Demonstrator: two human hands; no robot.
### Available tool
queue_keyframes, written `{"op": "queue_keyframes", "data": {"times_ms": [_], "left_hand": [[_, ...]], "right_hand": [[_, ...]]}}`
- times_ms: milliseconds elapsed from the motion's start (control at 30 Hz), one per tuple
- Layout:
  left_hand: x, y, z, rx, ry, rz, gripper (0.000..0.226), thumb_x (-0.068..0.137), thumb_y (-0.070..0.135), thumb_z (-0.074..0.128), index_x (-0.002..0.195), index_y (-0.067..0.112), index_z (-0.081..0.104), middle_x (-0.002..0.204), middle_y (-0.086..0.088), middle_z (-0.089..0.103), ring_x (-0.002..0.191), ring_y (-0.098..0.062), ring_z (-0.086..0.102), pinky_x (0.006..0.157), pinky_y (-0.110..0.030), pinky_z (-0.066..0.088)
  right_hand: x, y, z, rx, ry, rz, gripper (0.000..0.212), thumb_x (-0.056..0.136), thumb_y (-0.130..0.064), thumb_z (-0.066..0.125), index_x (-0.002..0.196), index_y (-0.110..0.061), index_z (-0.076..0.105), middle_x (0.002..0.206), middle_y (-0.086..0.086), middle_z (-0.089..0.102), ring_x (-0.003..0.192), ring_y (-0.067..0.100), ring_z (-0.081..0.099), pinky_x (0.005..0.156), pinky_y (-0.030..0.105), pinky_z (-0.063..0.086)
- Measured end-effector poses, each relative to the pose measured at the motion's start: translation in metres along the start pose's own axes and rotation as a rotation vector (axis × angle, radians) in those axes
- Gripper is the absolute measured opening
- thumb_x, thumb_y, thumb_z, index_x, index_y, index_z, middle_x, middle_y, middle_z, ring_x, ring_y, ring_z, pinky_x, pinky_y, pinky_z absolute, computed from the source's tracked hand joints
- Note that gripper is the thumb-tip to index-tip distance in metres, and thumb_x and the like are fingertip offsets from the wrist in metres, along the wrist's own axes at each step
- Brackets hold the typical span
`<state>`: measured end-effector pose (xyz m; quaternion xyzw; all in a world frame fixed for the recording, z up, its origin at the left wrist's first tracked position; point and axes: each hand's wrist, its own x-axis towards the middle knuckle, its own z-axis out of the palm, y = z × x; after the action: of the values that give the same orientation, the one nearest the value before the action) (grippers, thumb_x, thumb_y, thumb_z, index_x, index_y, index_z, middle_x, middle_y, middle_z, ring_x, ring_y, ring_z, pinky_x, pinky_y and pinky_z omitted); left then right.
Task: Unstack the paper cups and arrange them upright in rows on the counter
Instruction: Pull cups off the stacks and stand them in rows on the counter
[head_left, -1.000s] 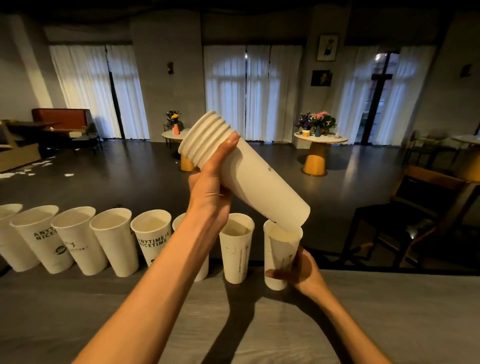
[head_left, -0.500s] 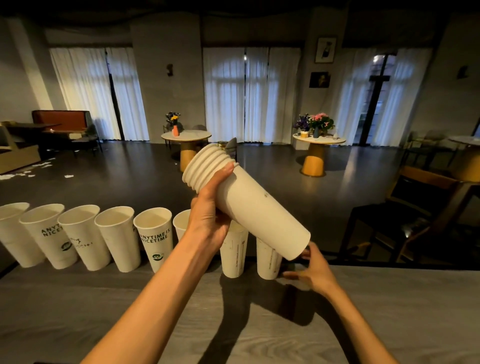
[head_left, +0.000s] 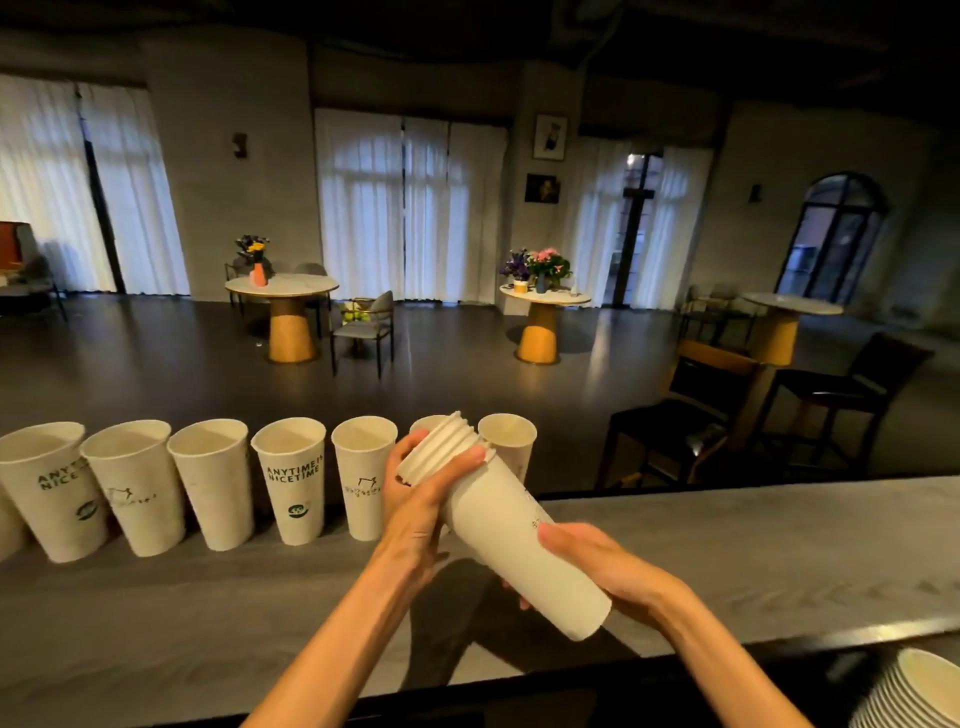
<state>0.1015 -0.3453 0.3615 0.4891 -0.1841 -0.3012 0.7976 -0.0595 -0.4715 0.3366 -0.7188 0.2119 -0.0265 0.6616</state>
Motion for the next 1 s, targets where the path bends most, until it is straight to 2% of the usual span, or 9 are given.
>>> {"op": "queue_keyframes", "data": {"times_ms": [167, 267, 367, 467, 567, 700, 767, 867, 1000], "left_hand": [[-0.006, -0.010, -0.020, -0.007, 0.093, 0.072, 0.083, 0.035, 0.041, 0.094, 0.111, 0.043, 0.061, 0.122, -0.004, 0.066, 0.113, -0.028, 0.064, 0.092, -0.056, 0.058], [-0.010, -0.006, -0.022, -0.008, 0.152, 0.156, 0.088, 0.035, 0.042, 0.094, 0.115, 0.040, 0.060, 0.123, -0.001, 0.064, 0.114, -0.026, 0.063, 0.091, -0.052, 0.058], [-0.002, 0.007, -0.025, -0.155, 0.237, 0.171, 0.093, 0.037, 0.034, 0.094, 0.122, 0.039, 0.056, 0.123, 0.001, 0.063, 0.110, -0.021, 0.063, 0.080, -0.046, 0.059], [0.012, 0.026, -0.037, -0.358, 0.321, 0.189, 0.093, 0.049, 0.026, 0.094, 0.133, 0.029, 0.056, 0.122, 0.001, 0.068, 0.112, -0.019, 0.066, 0.076, -0.040, 0.060], [0.014, 0.039, -0.043, -0.385, 0.327, 0.215, 0.102, 0.040, 0.041, 0.099, 0.134, 0.031, 0.061, 0.124, -0.001, 0.073, 0.115, -0.019, 0.069, 0.094, -0.049, 0.058], [0.003, 0.033, -0.032, -0.400, 0.306, 0.199, 0.082, 0.065, 0.033, 0.089, 0.139, 0.033, 0.052, 0.130, -0.005, 0.068, 0.118, -0.024, 0.066, 0.089, -0.055, 0.058], [-0.001, 0.023, -0.019, -0.376, 0.319, 0.179, 0.080, 0.067, 0.032, 0.083, 0.140, 0.033, 0.051, 0.129, -0.006, 0.067, 0.116, -0.024, 0.066, 0.085, -0.054, 0.059], [-0.006, 0.010, 0.000, -0.353, 0.332, 0.171, 0.074, 0.072, 0.030, 0.080, 0.141, 0.032, 0.052, 0.123, -0.005, 0.070, 0.112, -0.023, 0.068, 0.068, -0.044, 0.063], [-0.006, 0.001, 0.024, -0.319, 0.344, 0.187, 0.050, 0.080, 0.027, 0.075, 0.128, 0.031, 0.060, 0.111, -0.004, 0.074, 0.106, -0.022, 0.069, 0.070, -0.043, 0.064]], "right_hand": [[-0.002, -0.002, 0.018, -0.305, 0.150, -0.033, 0.058, 0.070, -0.056, 0.079, 0.119, -0.031, 0.061, 0.116, -0.007, 0.069, 0.106, 0.010, 0.067, 0.093, 0.034, 0.057], [-0.004, -0.003, 0.017, -0.507, 0.242, -0.111, 0.075, 0.060, -0.052, 0.088, 0.126, -0.041, 0.054, 0.122, -0.018, 0.062, 0.115, 0.000, 0.057, 0.095, 0.030, 0.054], [-0.005, 0.011, -0.009, -0.692, 0.417, -0.177, 0.078, 0.050, -0.053, 0.092, 0.116, -0.051, 0.050, 0.118, -0.026, 0.055, 0.116, -0.001, 0.050, 0.093, 0.030, 0.053], [-0.002, 0.034, -0.050, -0.631, 0.572, -0.217, 0.080, 0.047, -0.044, 0.093, 0.114, -0.047, 0.050, 0.117, -0.024, 0.056, 0.119, 0.007, 0.050, 0.092, 0.040, 0.056], [0.010, 0.042, -0.082, -0.463, 0.680, -0.224, 0.082, 0.055, -0.025, 0.096, 0.120, -0.037, 0.048, 0.123, -0.017, 0.057, 0.122, 0.012, 0.052, 0.092, 0.028, 0.052], [0.053, 0.053, -0.111, -0.372, 0.696, -0.157, 0.087, 0.060, -0.026, 0.094, 0.133, -0.023, 0.048, 0.137, 0.002, 0.058, 0.126, 0.023, 0.056, 0.101, 0.047, 0.051], [0.073, 0.059, -0.121, -0.352, 0.670, -0.132, 0.085, 0.062, -0.026, 0.093, 0.134, -0.020, 0.049, 0.138, 0.003, 0.058, 0.126, 0.025, 0.057, 0.100, 0.047, 0.051], [0.095, 0.069, -0.130, -0.309, 0.648, -0.132, 0.085, 0.062, -0.023, 0.093, 0.134, -0.020, 0.049, 0.138, 0.003, 0.059, 0.129, 0.025, 0.055, 0.103, 0.048, 0.048], [0.116, 0.069, -0.137, -0.259, 0.630, -0.145, 0.087, 0.062, -0.023, 0.093, 0.136, -0.024, 0.048, 0.138, 0.001, 0.059, 0.131, 0.026, 0.053, 0.103, 0.052, 0.046]]}}
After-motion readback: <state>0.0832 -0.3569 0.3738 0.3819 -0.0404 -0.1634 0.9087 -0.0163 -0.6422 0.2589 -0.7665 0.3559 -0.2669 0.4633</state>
